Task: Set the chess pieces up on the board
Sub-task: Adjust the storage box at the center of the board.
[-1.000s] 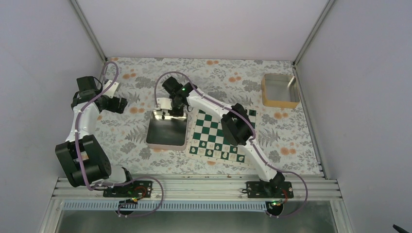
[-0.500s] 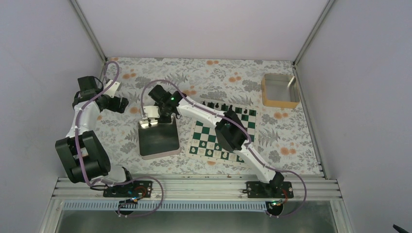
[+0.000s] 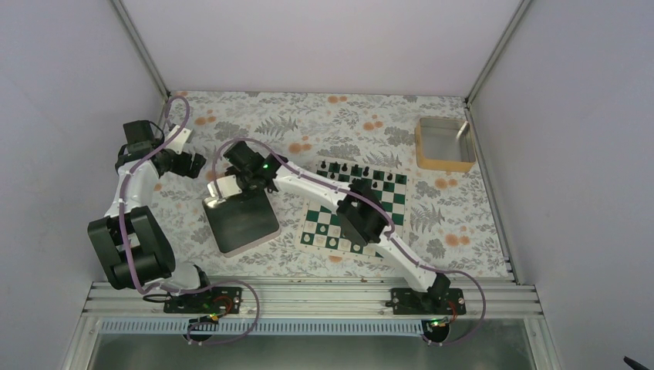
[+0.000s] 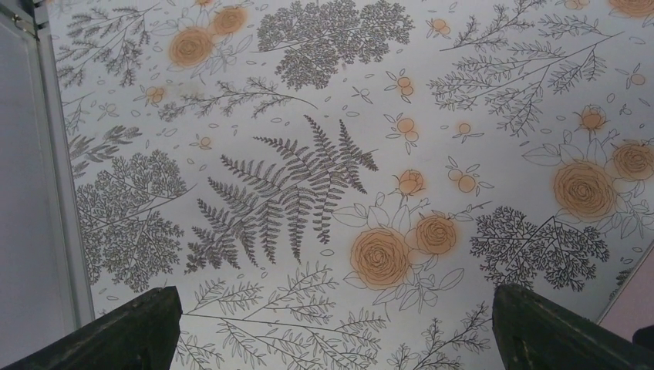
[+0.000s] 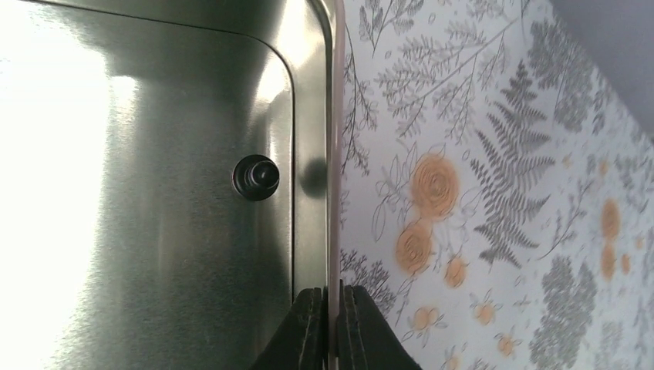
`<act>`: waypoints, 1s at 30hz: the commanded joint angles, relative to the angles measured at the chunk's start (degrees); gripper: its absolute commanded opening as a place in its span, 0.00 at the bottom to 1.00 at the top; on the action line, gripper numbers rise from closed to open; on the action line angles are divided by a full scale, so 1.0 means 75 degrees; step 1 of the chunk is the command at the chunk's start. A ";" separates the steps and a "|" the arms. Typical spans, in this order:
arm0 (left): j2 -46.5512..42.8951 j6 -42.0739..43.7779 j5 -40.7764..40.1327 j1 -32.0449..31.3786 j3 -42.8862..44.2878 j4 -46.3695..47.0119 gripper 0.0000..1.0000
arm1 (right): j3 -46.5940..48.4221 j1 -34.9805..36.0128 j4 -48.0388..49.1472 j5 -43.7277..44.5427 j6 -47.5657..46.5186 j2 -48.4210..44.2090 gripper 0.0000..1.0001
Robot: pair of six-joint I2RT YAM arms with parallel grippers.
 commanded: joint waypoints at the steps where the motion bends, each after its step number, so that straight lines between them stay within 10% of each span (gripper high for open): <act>1: 0.0028 0.0156 0.0217 0.0072 -0.0101 0.0192 1.00 | 0.0219 0.0107 0.0506 -0.0126 -0.1210 0.0270 0.03; 18: 0.0173 0.0089 0.0263 0.0203 -0.0109 0.0349 1.00 | -0.0599 0.0222 0.1261 -0.0477 -0.3787 0.0069 0.08; 24: 0.0212 0.0098 0.0276 0.0272 -0.0138 0.0382 1.00 | -0.0158 0.0332 0.1752 -0.0563 -0.2432 -0.0031 0.41; 30: 0.0139 0.0073 0.0267 0.0332 -0.0127 0.0347 1.00 | -0.0123 0.0382 0.1343 -0.0050 -0.0110 -0.0763 0.46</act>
